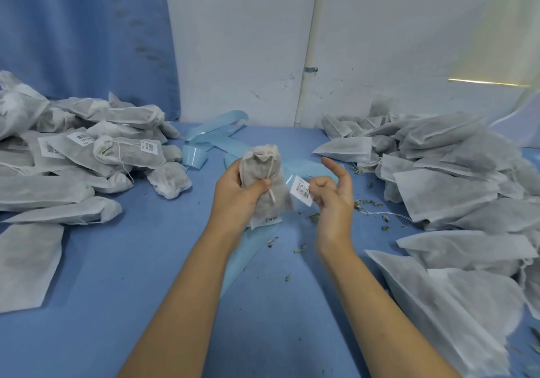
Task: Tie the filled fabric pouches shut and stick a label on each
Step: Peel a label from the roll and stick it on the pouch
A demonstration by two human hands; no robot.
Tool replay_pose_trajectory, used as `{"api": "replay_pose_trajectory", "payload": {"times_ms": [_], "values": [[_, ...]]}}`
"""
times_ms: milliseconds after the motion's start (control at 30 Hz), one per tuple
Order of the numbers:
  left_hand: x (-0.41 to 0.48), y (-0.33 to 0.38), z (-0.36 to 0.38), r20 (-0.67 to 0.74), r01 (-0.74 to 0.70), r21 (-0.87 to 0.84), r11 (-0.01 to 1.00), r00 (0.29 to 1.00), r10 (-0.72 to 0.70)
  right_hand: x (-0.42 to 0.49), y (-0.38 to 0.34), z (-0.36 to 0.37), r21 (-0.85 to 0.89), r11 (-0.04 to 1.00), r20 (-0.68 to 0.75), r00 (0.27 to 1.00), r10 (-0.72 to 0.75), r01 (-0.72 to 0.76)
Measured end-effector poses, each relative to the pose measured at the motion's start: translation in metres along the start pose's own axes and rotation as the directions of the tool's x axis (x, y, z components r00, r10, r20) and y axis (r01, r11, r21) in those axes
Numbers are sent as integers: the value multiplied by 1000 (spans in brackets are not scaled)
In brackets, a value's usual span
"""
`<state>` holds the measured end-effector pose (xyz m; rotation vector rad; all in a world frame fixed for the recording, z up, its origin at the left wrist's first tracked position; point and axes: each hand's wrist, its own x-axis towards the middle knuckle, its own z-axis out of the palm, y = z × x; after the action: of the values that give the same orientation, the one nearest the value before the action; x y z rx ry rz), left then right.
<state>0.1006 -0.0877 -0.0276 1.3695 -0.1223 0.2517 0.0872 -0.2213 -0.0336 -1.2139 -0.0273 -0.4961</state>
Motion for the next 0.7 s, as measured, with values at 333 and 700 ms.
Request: {"api": "replay_pose_trajectory", "payload": {"times_ms": [333, 700], "values": [[-2, 2, 1, 59, 25, 4, 1000, 998, -25, -10, 5, 8, -168, 974, 357, 930, -83, 152], [-4, 6, 1, 89, -5, 3, 1000, 996, 5, -10, 12, 5, -503, 762, 441, 879, -180, 408]]}}
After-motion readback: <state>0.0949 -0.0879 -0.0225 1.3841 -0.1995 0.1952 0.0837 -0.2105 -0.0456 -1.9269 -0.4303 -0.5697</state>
